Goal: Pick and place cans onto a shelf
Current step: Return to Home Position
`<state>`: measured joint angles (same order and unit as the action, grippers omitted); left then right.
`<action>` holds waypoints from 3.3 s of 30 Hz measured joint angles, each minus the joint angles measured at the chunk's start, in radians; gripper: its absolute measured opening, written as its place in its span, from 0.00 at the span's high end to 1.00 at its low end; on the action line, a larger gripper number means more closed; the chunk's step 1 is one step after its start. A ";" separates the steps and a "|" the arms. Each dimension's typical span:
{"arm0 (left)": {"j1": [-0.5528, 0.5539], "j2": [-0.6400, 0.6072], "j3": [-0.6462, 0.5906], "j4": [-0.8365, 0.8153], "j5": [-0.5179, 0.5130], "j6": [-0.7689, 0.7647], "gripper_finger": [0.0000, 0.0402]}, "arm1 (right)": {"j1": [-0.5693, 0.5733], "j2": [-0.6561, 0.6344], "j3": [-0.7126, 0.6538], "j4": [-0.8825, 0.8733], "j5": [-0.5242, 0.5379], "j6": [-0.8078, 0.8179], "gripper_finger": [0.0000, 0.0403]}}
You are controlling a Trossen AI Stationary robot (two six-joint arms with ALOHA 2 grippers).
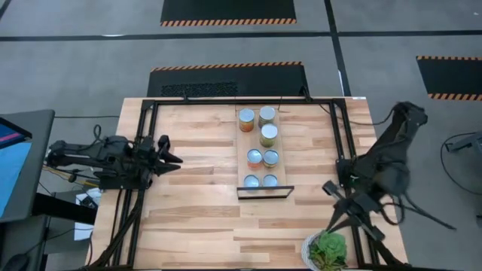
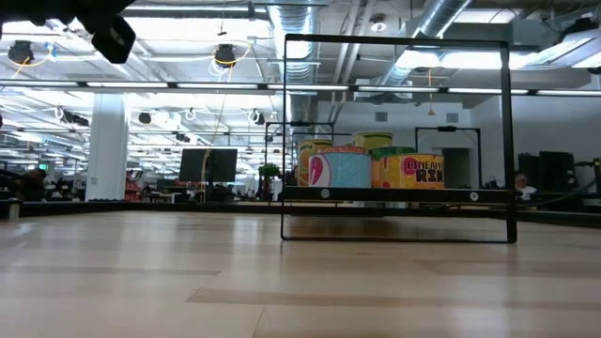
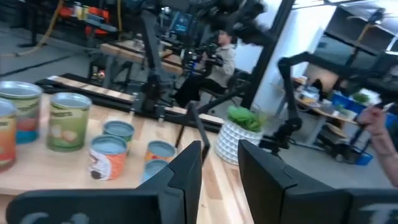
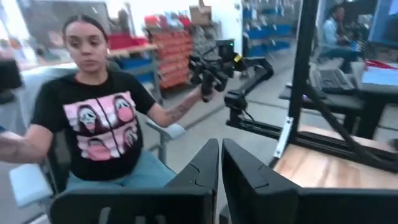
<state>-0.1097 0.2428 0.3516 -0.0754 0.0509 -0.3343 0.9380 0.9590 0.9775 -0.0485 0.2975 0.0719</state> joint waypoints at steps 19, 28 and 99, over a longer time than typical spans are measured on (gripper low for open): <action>0.000 0.033 -0.226 0.341 0.177 -0.042 0.77 | -0.345 -0.142 -0.781 0.837 -0.386 0.025 0.89; 0.000 0.032 -0.266 0.417 0.172 0.000 0.77 | -0.497 -0.162 -0.939 1.000 -0.524 0.059 0.89; 0.051 -0.193 -0.314 0.029 -0.011 0.086 0.77 | -1.129 -0.802 -0.966 0.174 -0.794 0.113 0.89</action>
<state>-0.0589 0.0502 0.0376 -0.0460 0.0400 -0.2483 -0.1909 0.1574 0.0116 0.1256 -0.4961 0.1844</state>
